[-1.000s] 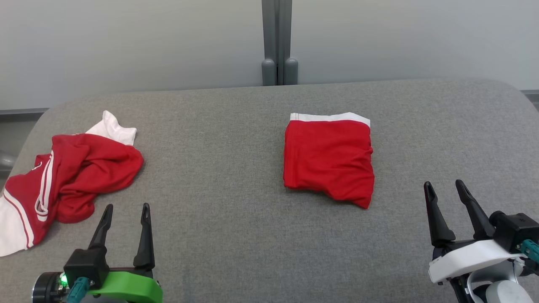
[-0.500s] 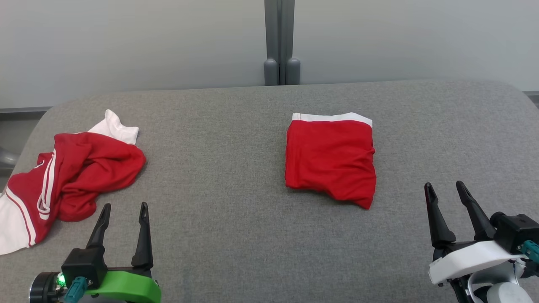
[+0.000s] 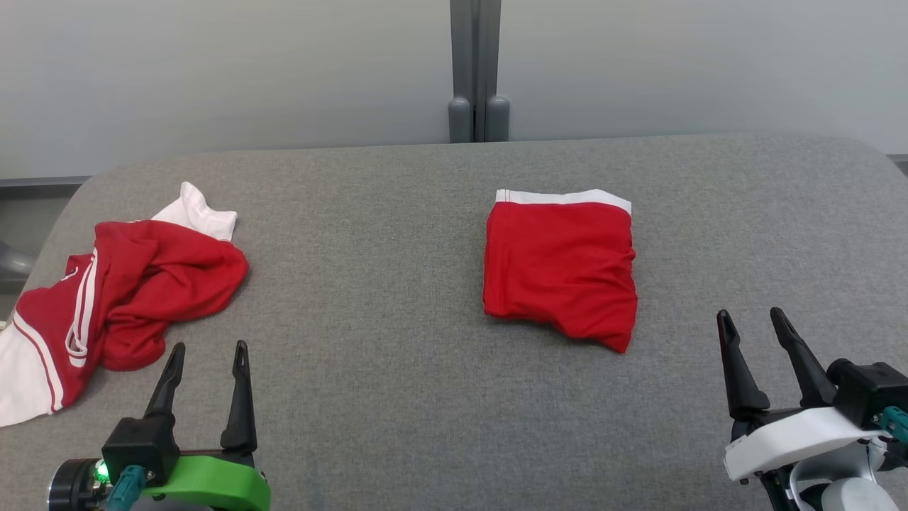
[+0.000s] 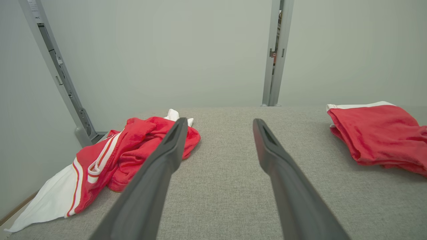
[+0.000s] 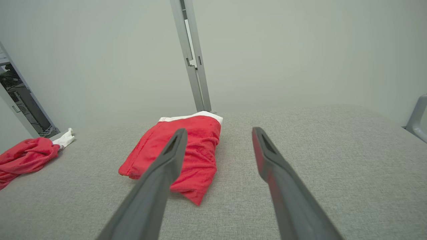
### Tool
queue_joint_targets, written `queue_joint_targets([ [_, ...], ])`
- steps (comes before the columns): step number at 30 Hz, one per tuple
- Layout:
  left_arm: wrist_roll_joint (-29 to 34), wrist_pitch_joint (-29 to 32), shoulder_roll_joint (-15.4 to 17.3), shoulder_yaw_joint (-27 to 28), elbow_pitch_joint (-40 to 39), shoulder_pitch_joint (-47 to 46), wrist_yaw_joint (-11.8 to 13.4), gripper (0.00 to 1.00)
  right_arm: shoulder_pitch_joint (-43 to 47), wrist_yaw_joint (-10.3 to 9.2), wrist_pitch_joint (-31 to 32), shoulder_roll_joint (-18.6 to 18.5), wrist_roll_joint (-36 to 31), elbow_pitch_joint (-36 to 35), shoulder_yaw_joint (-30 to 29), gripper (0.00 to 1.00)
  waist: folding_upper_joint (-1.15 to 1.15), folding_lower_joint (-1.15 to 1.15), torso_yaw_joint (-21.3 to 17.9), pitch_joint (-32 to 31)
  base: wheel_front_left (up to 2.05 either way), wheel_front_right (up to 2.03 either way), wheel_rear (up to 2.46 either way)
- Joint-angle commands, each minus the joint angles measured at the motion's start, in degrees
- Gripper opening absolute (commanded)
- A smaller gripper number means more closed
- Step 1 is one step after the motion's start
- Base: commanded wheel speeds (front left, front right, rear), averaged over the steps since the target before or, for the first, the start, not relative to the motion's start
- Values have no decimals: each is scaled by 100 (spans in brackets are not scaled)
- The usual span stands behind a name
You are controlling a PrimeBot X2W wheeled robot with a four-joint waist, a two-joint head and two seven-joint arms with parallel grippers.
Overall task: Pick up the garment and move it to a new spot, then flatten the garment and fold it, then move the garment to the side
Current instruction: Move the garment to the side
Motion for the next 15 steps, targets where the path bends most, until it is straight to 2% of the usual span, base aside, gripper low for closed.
queue_joint_targets([
  [1, -56, 2, 49, -10, -19, 98, 33, 100, 40, -7, -15, 1, 10, 9, -4, 100, 0, 0, 0, 0, 0, 0, 0],
  [15, -117, -7, 87, -63, 3, 115, 71, 100, 42, -7, -29, -6, 20, 82, -23, 100, 0, 0, 14, -22, 0, 0, 0],
])
